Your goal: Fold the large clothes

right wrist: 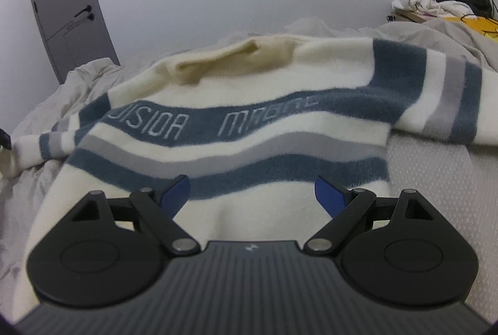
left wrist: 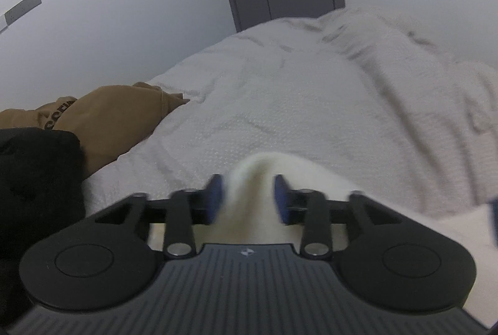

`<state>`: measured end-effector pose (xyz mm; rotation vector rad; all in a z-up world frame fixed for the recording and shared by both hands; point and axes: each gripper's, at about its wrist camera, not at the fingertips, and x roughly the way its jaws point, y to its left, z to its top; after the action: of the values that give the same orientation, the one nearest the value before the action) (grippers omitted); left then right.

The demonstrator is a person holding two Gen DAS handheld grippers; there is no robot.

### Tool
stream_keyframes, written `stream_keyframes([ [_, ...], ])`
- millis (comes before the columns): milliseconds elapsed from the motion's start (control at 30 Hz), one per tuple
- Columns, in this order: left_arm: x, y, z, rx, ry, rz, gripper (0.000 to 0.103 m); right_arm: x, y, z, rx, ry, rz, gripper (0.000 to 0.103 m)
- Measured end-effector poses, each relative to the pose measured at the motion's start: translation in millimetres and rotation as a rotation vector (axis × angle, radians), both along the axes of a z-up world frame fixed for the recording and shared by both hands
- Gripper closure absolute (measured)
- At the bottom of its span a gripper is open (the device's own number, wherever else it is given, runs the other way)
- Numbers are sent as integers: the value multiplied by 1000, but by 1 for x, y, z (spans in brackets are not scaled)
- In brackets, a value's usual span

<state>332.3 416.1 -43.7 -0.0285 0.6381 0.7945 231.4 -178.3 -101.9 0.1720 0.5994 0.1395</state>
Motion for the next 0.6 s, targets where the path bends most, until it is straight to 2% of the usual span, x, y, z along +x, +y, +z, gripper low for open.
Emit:
stream_keyframes([
  [200, -39, -66, 27, -25, -54, -159, 53, -18, 0, 11, -6, -51, 33, 14],
  [600, -135, -240, 44, -169, -173, -466, 53, -67, 0, 34, -17, -154, 105, 14],
])
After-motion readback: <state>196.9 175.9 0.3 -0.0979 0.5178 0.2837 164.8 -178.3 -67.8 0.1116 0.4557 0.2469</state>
